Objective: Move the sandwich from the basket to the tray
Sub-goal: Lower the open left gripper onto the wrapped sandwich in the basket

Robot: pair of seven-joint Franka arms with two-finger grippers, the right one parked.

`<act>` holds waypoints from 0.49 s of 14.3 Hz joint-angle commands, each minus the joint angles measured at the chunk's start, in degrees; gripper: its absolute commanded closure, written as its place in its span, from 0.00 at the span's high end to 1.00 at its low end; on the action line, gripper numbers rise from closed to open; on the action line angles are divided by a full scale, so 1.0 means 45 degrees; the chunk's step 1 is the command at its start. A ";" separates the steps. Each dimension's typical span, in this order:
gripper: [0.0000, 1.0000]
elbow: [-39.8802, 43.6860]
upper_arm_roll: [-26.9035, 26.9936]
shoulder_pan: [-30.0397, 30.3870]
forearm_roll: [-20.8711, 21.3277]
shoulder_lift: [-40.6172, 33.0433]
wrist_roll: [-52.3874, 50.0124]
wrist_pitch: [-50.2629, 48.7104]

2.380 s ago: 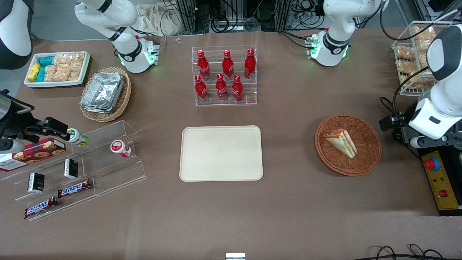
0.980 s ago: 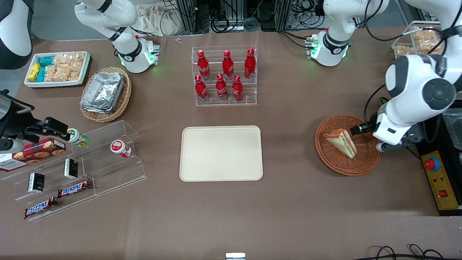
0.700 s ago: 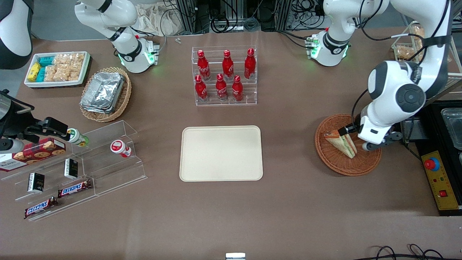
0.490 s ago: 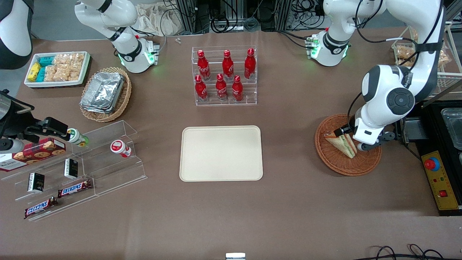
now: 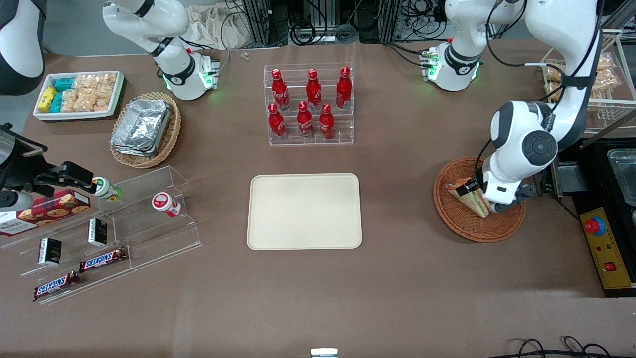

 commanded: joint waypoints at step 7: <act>0.38 -0.0314 0.0047 0.0014 -0.0118 0.0401 -0.1033 0.0862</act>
